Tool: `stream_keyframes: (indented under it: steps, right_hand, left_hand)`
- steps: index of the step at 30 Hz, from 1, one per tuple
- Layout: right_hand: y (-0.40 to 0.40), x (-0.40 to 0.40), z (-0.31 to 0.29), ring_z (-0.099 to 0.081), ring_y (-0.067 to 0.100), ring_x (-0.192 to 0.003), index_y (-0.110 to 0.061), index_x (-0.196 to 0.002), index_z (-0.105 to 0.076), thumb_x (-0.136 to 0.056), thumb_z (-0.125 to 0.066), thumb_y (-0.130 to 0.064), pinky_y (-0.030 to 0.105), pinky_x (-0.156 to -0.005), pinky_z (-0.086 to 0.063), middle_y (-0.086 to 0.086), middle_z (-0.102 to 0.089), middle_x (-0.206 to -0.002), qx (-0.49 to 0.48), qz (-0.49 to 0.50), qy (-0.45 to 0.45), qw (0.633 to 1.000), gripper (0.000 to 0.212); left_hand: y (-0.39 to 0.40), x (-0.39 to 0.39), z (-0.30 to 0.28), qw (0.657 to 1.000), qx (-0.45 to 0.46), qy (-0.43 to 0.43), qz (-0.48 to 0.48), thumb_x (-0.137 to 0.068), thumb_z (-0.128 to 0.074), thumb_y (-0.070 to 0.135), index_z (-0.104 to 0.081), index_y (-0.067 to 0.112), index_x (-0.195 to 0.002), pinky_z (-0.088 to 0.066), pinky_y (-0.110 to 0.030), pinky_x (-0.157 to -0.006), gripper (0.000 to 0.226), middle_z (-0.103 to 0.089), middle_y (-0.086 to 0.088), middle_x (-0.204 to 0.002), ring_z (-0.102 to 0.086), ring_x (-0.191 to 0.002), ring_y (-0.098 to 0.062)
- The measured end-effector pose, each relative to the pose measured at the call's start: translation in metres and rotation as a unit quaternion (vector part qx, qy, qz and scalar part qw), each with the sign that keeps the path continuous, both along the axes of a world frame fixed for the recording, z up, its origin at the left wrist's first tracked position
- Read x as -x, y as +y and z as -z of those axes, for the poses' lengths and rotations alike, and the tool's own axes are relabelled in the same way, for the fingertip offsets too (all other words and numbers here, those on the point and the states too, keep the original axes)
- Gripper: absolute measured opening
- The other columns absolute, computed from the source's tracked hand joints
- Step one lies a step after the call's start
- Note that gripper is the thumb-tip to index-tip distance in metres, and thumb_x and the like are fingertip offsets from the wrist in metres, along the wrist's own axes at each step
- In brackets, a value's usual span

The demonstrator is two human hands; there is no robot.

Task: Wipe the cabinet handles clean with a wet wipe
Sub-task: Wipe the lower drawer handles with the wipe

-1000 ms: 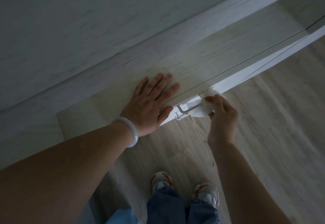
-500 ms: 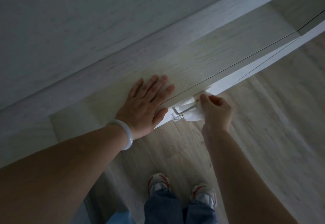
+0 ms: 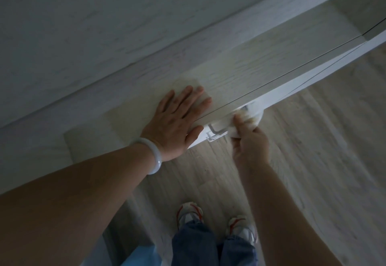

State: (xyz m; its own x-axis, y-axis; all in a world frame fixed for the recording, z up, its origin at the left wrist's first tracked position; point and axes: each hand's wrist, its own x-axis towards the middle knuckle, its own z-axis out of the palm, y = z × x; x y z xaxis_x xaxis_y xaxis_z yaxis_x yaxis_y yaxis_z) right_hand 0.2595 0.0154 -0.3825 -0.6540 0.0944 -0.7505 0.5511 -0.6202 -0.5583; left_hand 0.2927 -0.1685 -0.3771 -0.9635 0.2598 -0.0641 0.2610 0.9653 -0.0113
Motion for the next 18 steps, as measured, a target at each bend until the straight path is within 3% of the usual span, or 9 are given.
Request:
stream_keyframes:
  steps: [3, 9, 12, 18]
  right_hand:
    - [0.005, 0.009, 0.004, -0.070, 0.013, -0.080, -0.005, -0.088, -0.067, -0.086, -0.065, 0.001, 0.030, -0.082, -0.058, 0.005, -0.073, -0.083, 0.013, 0.028, -0.001, 1.000, 0.007]
    - [-0.013, -0.018, 0.005, -0.072, 0.018, -0.087, -0.002, -0.092, -0.068, -0.086, -0.066, -0.002, 0.032, -0.085, -0.058, 0.007, -0.075, -0.089, 0.054, -0.066, -0.014, 0.996, 0.007]
    - [-0.006, -0.007, 0.005, -0.071, 0.017, -0.085, -0.003, -0.089, -0.068, -0.085, -0.066, 0.000, 0.031, -0.085, -0.058, 0.007, -0.075, -0.088, 0.051, -0.033, 0.006, 0.998, 0.005]
    - [-0.028, -0.033, 0.007, -0.067, 0.011, -0.076, -0.007, -0.096, -0.067, -0.085, -0.067, -0.002, 0.019, -0.060, -0.052, 0.003, -0.072, -0.087, 0.114, -0.026, -0.030, 0.993, 0.012]
  left_hand:
    - [0.000, 0.000, 0.000, 1.000, -0.002, -0.001, 0.001, -0.098, -0.030, 0.045, -0.021, 0.026, -0.155, -0.016, -0.049, -0.120, 0.061, -0.014, -0.003, -0.164, -0.015, -0.151, -0.024]
    - [0.001, -0.001, -0.001, 1.000, 0.001, 0.001, -0.001, -0.098, -0.030, 0.045, -0.022, 0.025, -0.155, -0.017, -0.050, -0.119, 0.061, -0.015, -0.002, -0.164, -0.016, -0.150, -0.024]
    - [0.001, -0.001, -0.001, 1.000, -0.001, -0.003, -0.001, -0.097, -0.029, 0.045, -0.021, 0.025, -0.155, -0.017, -0.049, -0.119, 0.062, -0.015, -0.003, -0.164, -0.016, -0.150, -0.024]
    - [0.001, -0.001, -0.001, 1.000, 0.010, -0.005, -0.003, -0.098, -0.029, 0.046, -0.018, 0.026, -0.156, -0.016, -0.049, -0.119, 0.062, -0.011, -0.001, -0.164, -0.013, -0.151, -0.023]
